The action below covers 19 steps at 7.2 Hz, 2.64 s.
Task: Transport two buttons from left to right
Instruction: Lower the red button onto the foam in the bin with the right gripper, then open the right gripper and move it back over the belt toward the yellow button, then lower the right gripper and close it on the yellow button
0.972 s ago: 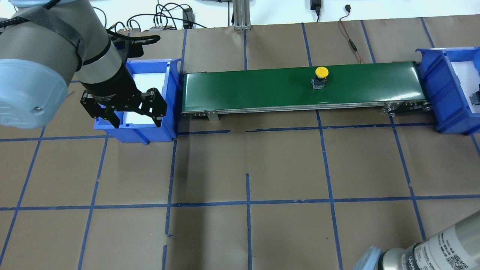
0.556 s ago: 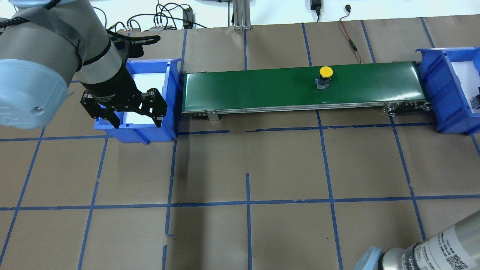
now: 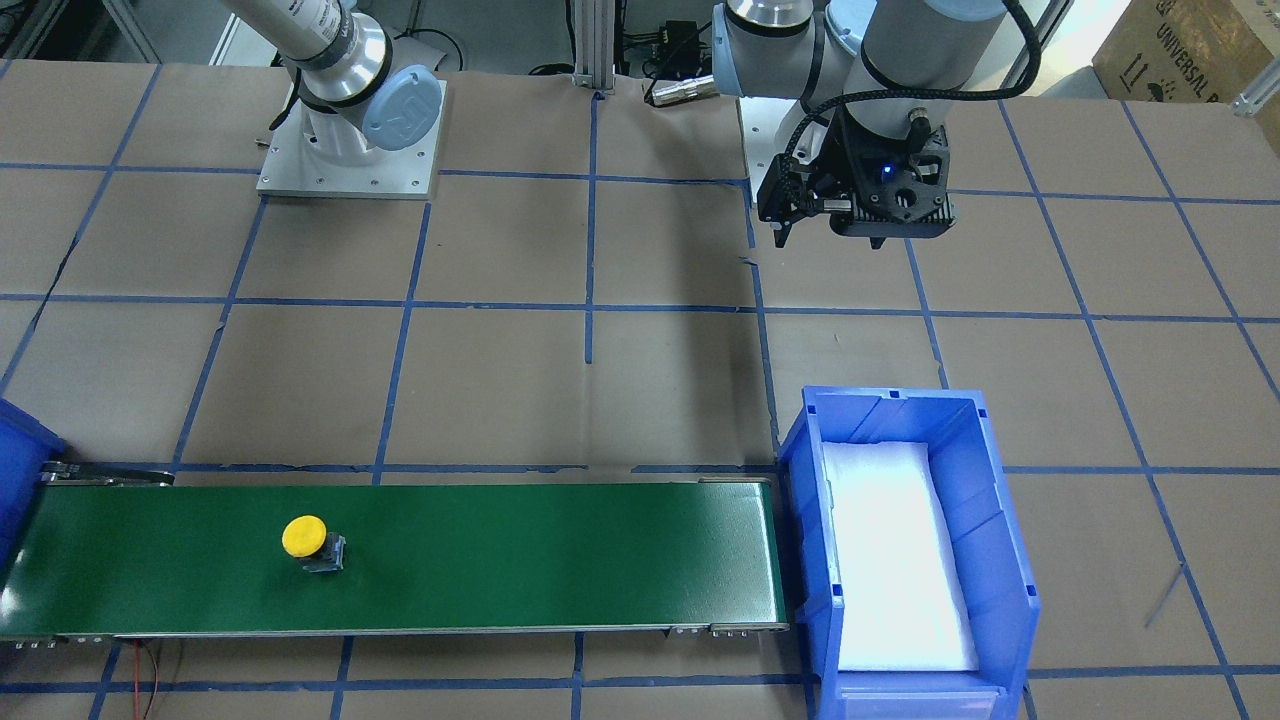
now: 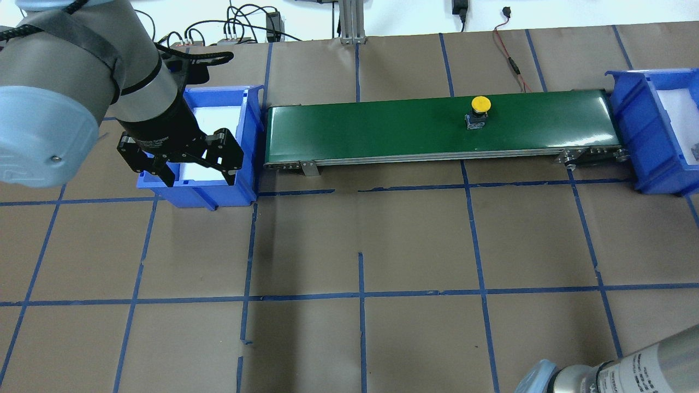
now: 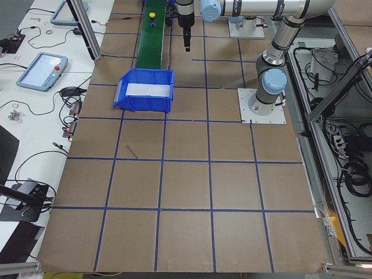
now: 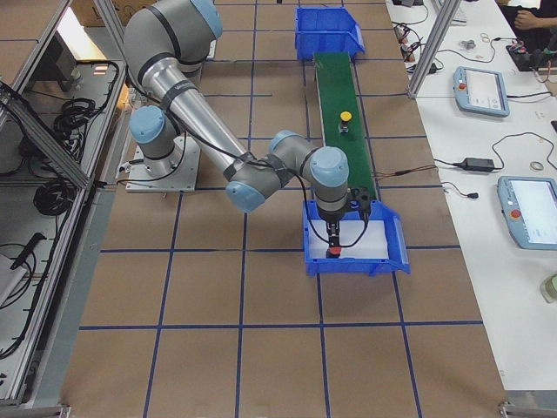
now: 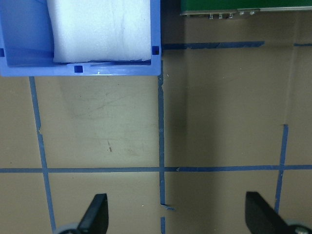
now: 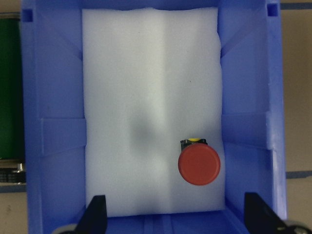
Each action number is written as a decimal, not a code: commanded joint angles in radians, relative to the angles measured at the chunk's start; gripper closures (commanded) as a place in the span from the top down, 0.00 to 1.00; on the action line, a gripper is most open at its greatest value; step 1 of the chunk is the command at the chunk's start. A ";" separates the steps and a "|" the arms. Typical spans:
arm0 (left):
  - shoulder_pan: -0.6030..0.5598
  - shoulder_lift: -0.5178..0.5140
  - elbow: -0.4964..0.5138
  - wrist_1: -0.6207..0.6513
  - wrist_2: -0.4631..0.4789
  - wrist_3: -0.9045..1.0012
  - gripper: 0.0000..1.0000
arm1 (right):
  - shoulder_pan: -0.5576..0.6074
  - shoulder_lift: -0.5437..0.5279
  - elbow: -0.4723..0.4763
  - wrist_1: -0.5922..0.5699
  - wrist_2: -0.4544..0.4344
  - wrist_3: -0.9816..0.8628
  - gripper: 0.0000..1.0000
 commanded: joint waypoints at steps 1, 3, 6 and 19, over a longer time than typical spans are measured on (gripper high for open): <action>0.000 0.000 0.000 0.000 0.000 -0.002 1.00 | 0.043 -0.122 0.003 0.122 -0.028 0.009 1.00; 0.000 0.000 0.000 0.000 0.000 0.000 1.00 | 0.188 -0.173 0.030 0.174 -0.030 0.089 1.00; 0.000 0.000 0.000 0.000 0.000 0.000 1.00 | 0.440 -0.159 0.046 0.168 -0.065 0.308 1.00; 0.000 0.000 0.002 0.001 -0.002 0.000 1.00 | 0.574 0.045 -0.020 0.015 -0.054 0.448 1.00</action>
